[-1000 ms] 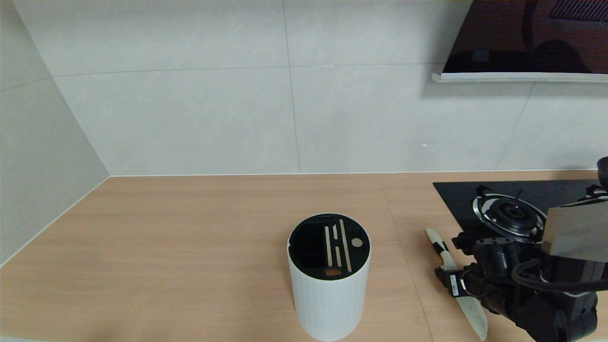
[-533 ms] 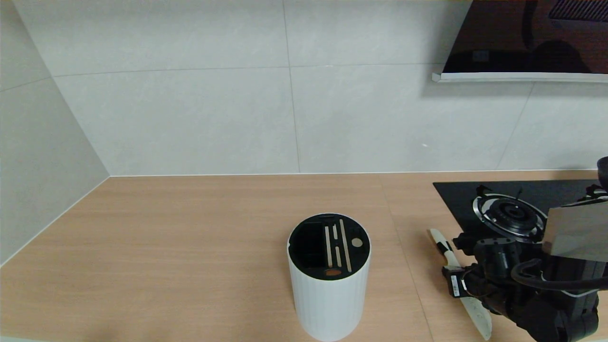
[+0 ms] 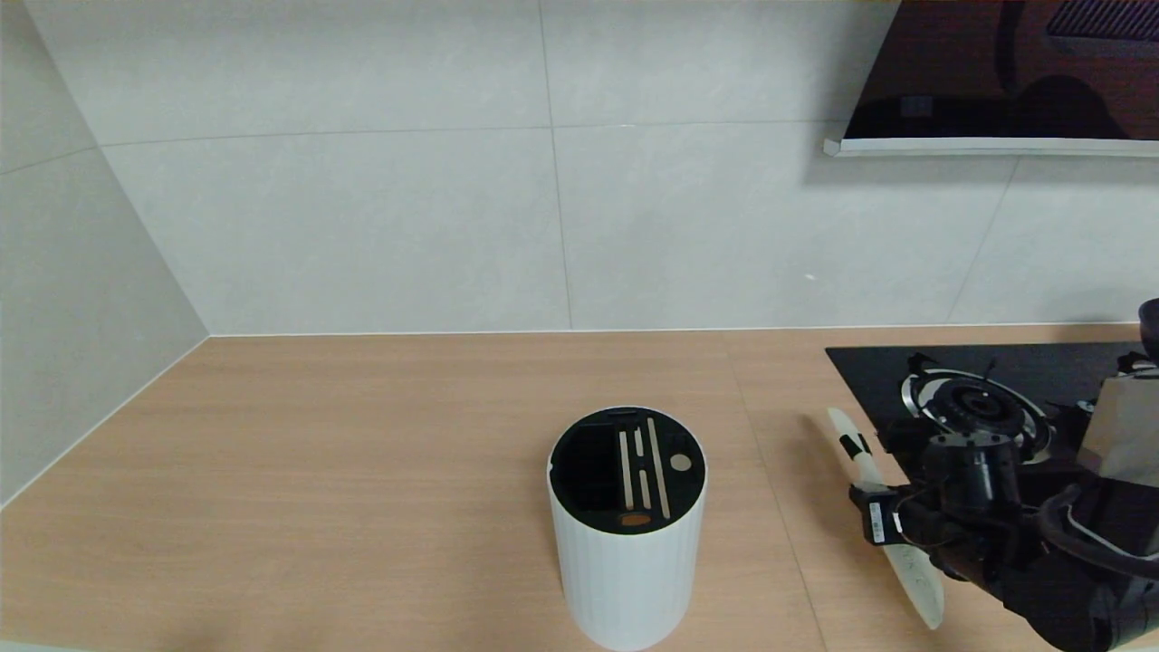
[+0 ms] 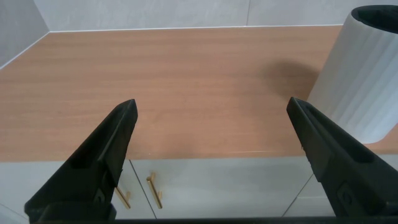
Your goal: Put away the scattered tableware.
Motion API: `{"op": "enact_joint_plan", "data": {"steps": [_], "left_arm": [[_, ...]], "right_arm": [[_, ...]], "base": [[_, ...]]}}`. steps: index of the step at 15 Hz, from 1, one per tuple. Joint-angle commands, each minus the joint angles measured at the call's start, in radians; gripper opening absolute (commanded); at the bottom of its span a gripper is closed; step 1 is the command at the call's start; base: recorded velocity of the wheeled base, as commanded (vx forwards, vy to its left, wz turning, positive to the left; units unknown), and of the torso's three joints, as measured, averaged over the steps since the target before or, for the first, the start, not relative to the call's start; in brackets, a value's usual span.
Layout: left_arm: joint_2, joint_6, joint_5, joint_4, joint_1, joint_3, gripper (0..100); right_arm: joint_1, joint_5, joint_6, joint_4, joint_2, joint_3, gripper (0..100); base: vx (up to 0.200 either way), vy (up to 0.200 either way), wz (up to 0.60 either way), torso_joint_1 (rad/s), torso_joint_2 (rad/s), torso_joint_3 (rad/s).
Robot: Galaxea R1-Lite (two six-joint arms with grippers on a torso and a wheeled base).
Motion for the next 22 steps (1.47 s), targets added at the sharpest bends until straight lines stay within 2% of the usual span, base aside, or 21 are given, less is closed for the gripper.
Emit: {"op": "enact_joint_plan", "data": {"steps": [1,6,13,15,17,18,19,20,22], "left_arm": [[0.000,0.000,0.000,0.000,0.000,0.000,100],[0.000,0.002,0.000,0.000,0.000,0.000,100],[0.000,0.017,-0.001,0.000,0.000,0.000,100],[0.000,0.011,-0.001,0.000,0.001,0.000,100],[0.000,0.009,-0.003,-0.063,0.000,-0.002,100],[0.000,0.011,-0.018,-0.100,0.000,-0.008,100],[0.003,0.013,-0.067,-0.094,0.000,-0.041,100],[0.028,0.011,-0.161,-0.051,0.000,-0.109,100],[0.141,0.006,-0.275,0.072,0.000,-0.252,100]], "right_arm": [[0.002,0.000,0.000,0.049,-0.144,0.007,0],[0.036,0.003,0.000,0.191,-0.369,0.003,0],[0.066,0.003,0.000,0.201,-0.405,0.004,0],[0.071,0.006,0.000,0.200,-0.405,0.006,0],[0.080,0.009,-0.001,0.198,-0.405,0.010,0],[0.080,0.009,-0.003,0.198,-0.421,0.012,0],[0.080,0.017,-0.007,0.198,-0.446,0.007,0],[0.080,0.034,-0.010,0.198,-0.463,-0.013,0],[0.080,0.052,-0.026,0.211,-0.467,-0.074,0]], "base": [[0.000,0.000,0.00,0.000,0.00,0.000],[0.000,0.000,0.00,0.000,0.00,0.000],[0.000,0.000,0.00,0.000,0.00,0.000],[0.000,0.000,0.00,0.000,0.00,0.000],[0.000,0.000,0.00,0.000,0.00,0.000],[0.000,0.000,0.00,0.000,0.00,0.000],[0.000,0.000,0.00,0.000,0.00,0.000],[0.000,0.000,0.00,0.000,0.00,0.000],[0.000,0.000,0.00,0.000,0.00,0.000]]}}
